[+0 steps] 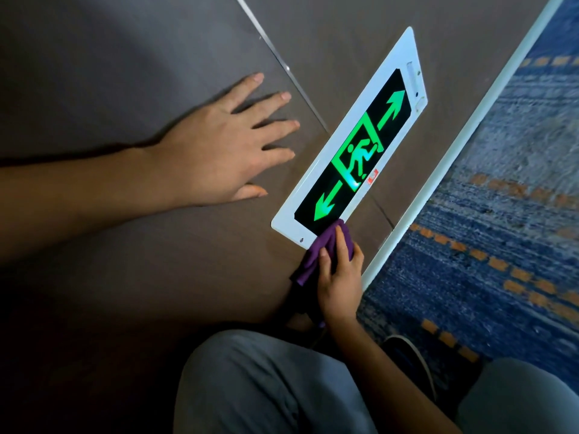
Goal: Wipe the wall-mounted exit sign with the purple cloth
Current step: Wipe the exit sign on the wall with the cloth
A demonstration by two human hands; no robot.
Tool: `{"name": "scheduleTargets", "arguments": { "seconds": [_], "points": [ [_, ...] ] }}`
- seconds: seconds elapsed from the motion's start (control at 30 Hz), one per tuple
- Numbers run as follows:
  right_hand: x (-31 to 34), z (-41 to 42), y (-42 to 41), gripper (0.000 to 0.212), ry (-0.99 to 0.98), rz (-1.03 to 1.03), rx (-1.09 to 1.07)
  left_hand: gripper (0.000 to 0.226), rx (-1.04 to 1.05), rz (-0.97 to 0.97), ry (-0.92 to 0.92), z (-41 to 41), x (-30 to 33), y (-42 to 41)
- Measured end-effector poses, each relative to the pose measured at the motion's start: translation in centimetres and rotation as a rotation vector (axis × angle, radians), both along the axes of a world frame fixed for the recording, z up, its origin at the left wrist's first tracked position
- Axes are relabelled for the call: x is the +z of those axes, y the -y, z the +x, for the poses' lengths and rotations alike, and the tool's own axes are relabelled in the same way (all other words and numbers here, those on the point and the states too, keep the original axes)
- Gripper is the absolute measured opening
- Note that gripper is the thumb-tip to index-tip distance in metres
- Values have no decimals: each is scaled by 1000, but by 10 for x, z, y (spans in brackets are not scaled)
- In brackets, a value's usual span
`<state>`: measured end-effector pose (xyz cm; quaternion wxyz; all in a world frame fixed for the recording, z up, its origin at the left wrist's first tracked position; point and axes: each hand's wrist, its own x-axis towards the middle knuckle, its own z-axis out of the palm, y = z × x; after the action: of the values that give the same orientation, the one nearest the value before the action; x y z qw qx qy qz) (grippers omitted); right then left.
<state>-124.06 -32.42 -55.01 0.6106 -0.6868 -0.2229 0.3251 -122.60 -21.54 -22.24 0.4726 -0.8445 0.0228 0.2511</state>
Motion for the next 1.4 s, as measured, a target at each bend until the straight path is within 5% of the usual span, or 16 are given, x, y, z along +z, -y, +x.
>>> {"name": "scheduleTargets", "arguments": {
  "seconds": [0.37, 0.77, 1.1, 1.4],
  "points": [
    [14, 107, -46, 54, -85, -65, -49, 67, -2, -40, 32, -2, -10, 0],
    [2, -12, 22, 57, 49, -3, 142, 66, -19, -80, 22, -2, -9, 0],
    [26, 71, -15, 58, -65, 81, -134, 64, -6, -92, 36, -3, -11, 0],
    [11, 63, -14, 56, 42, 57, 90, 66, -14, -89, 94, 10, -19, -3]
  ]
}}
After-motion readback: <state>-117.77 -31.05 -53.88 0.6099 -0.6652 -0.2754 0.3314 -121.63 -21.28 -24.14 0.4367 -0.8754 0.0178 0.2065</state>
